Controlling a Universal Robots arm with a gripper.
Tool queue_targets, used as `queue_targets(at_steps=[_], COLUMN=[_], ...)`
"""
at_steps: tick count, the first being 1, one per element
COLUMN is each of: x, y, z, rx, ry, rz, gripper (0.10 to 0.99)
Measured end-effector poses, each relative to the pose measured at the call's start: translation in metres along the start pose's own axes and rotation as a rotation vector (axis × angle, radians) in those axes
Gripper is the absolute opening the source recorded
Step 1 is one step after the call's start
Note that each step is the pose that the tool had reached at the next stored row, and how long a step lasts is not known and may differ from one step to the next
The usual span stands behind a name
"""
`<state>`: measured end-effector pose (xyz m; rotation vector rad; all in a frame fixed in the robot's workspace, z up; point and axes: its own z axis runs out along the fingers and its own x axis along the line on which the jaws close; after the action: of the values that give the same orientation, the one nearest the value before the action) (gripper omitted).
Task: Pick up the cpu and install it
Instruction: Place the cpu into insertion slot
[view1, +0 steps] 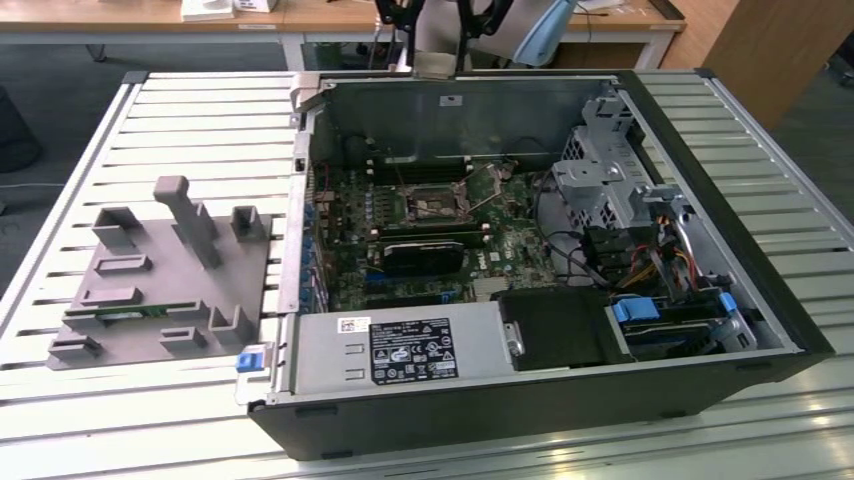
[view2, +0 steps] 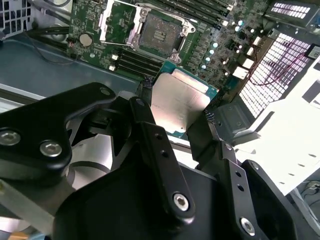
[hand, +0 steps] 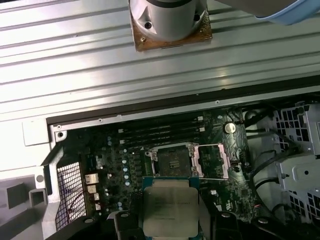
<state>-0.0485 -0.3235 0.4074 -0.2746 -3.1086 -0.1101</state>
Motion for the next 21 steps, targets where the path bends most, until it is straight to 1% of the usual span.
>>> queue_targets(at_steps=[5, 21], x=[0.0000, 0.0000], y=[0.0000, -0.0001], z=[0.0003, 0.0009], rx=[-0.001, -0.004], ry=[-0.0035, -0.0117], rz=[0.052, 0.171], gripper=[0.533, 0.533])
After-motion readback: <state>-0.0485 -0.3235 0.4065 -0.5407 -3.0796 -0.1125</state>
